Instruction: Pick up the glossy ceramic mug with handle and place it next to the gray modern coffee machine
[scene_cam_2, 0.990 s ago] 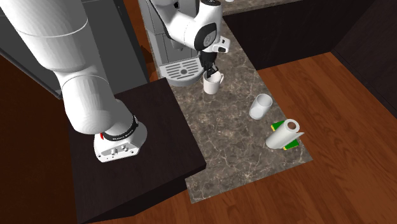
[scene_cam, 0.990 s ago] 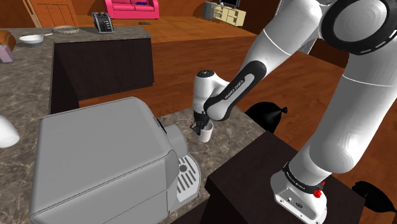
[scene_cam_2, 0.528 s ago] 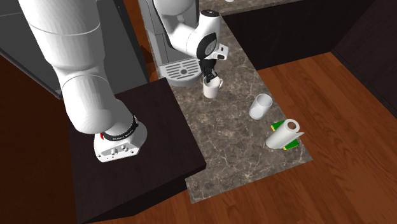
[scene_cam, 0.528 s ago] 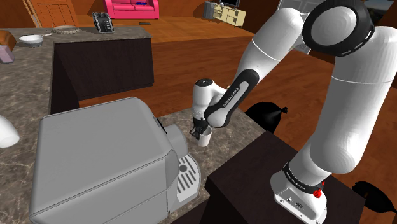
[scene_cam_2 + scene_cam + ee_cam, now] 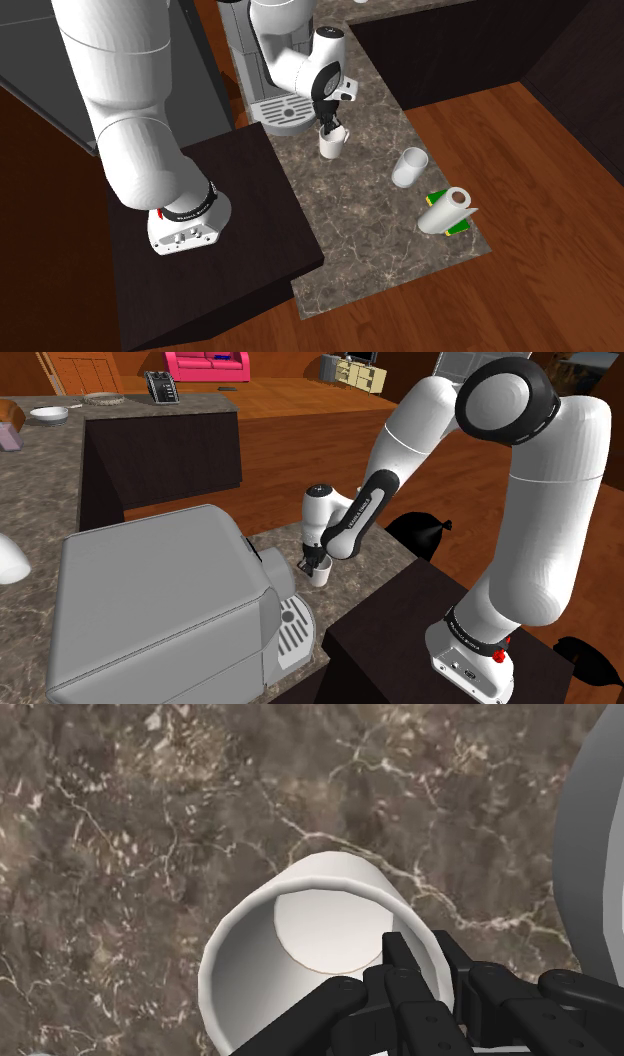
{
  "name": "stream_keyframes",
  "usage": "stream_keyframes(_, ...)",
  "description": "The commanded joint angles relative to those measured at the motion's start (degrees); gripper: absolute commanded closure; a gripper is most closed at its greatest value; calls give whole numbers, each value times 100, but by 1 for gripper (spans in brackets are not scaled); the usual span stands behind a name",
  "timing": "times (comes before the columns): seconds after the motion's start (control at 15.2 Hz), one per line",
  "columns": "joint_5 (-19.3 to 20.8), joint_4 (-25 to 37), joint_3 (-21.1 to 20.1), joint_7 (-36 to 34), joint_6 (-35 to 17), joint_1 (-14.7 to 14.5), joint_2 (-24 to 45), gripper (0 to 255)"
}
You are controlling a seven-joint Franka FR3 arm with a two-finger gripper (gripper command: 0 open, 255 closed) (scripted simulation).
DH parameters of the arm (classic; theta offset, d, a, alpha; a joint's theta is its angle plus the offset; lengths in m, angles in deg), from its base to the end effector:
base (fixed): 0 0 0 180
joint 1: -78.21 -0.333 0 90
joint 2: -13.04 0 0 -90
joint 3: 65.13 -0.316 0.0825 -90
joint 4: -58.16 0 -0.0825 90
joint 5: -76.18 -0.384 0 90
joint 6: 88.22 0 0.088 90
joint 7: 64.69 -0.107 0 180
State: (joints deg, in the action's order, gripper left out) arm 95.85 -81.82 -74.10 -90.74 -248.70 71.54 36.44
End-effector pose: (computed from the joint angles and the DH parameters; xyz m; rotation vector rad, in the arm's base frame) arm 0.4477 0.1483 0.1372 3.0795 0.2051 -0.0265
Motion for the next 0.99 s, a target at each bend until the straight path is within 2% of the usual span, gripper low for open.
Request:
stream_keyframes(0.0,4,1,3,-4,-6,-3,4,255)
stream_keyframes(0.2,4,1,3,-4,-6,-3,4,255)
stream_keyframes(0.26,4,1,3,-4,-6,-3,5,0)
stream_keyframes(0.59,4,1,3,-4,-6,-3,5,0)
stream_keyframes(0.86,-500,-149,-415,372,630,277,-793,0)
stream_keyframes(0.92,-504,-149,-409,375,630,271,-793,0)
